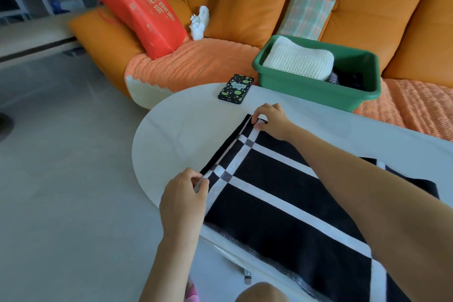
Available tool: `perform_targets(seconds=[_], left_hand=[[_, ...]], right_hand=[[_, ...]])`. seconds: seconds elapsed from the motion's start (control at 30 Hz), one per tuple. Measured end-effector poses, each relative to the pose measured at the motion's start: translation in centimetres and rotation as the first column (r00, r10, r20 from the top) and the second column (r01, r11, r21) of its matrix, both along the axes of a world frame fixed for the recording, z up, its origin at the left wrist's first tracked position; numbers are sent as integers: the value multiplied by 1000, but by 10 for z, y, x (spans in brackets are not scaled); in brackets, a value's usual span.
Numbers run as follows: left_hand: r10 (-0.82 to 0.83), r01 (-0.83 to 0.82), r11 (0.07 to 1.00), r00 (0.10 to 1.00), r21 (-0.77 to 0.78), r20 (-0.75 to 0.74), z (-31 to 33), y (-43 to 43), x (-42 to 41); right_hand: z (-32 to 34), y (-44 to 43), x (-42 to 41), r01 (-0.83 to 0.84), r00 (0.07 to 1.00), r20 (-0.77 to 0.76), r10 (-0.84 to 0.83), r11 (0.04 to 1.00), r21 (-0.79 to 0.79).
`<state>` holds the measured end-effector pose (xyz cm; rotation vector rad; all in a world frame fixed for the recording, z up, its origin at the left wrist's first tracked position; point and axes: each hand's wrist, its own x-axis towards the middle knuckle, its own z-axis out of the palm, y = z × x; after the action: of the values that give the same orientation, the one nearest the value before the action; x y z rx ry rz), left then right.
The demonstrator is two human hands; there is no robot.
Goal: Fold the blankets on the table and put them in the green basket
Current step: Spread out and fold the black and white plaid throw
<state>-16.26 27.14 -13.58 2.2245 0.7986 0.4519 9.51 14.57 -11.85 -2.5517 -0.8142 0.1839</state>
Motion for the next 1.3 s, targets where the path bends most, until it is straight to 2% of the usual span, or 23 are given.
perform_targets(seconds=[0.1,0.27,0.33,0.43,0.5,0.57,0.7,0.8,0.93,1.03,1.1,1.2,1.3], left_hand=[[-2,3,1000,1000,22,-27,0,-1,1],[-3,4,999,1000,43,-22,0,0,0],[-6,7,998,1000,61,-12,1,-1,0],[2,0,996,1000,91,-19,2,-2,1],[33,-29,995,998,90,-46,3,0,2],[47,-41,995,997,90,-67,4,3,4],[73,-69,995,996,78,-56,3,9,3],[84,-77,992,995,100,-63,-1,16,4],[143,-112,974,978,195,-152,0,21,6],[185,-152,969,968,194,-168,1,22,7],[182,-150,969,971,199,-155,-1,22,9],[128,-110,980,987,169,-101,-2,21,12],[67,-51,983,994,175,-88,3,19,20]], right_hand=[[-3,0,4,-87,995,-54,90,995,58],[0,4,9,-83,995,40,87,992,-92],[1,5,10,-79,996,42,80,997,-25],[5,8,13,-66,996,-39,75,976,207],[8,16,13,-18,995,-86,41,966,258],[3,24,16,28,999,-41,-21,983,179],[-19,42,18,14,990,141,-5,998,-58],[-27,51,14,36,955,297,-14,997,-67],[-29,54,16,65,909,416,-14,992,-108],[-32,58,18,93,888,459,-15,985,-148],[-33,59,18,98,900,436,-11,979,-178],[-22,56,9,8,933,359,26,996,-91],[-8,58,-18,-279,931,260,255,958,61]])
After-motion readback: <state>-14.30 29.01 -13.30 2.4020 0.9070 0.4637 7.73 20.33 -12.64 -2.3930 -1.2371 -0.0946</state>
